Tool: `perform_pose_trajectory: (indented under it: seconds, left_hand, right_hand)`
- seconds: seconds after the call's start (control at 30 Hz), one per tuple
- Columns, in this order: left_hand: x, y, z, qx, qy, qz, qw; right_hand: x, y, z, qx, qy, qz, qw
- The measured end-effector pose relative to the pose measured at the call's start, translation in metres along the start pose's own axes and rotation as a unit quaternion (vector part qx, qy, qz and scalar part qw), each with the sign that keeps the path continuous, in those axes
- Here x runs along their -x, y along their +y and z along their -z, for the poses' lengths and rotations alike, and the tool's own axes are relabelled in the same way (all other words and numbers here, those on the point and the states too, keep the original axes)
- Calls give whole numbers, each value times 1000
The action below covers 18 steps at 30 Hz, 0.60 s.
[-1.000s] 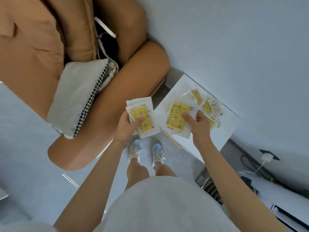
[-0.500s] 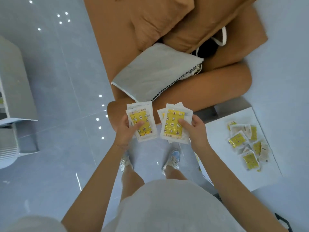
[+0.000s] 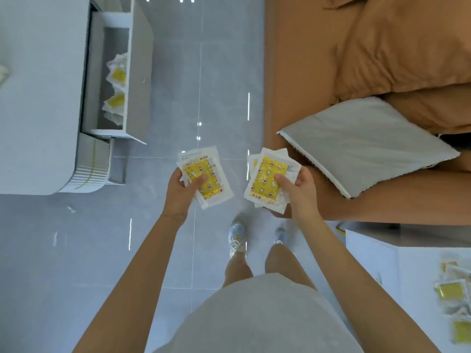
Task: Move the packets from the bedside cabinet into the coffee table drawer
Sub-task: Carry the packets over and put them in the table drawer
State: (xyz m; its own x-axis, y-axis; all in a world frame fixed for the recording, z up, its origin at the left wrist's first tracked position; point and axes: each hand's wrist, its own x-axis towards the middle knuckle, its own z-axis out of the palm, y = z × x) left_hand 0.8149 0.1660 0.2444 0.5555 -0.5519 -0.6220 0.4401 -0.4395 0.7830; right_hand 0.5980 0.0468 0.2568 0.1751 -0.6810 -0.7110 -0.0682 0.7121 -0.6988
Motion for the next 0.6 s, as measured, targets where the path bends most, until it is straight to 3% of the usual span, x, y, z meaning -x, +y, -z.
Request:
perform_pose_trajectory:
  seconds: [0.3, 0.6]
  left_hand:
    - [-60, 23, 47, 33, 56, 21, 998]
    - [-152, 108, 68, 84, 118, 13, 989]
  right_hand:
    - [-59, -33, -95, 48, -18, 25, 998]
    - [-141, -96, -193, 141, -71, 21, 987]
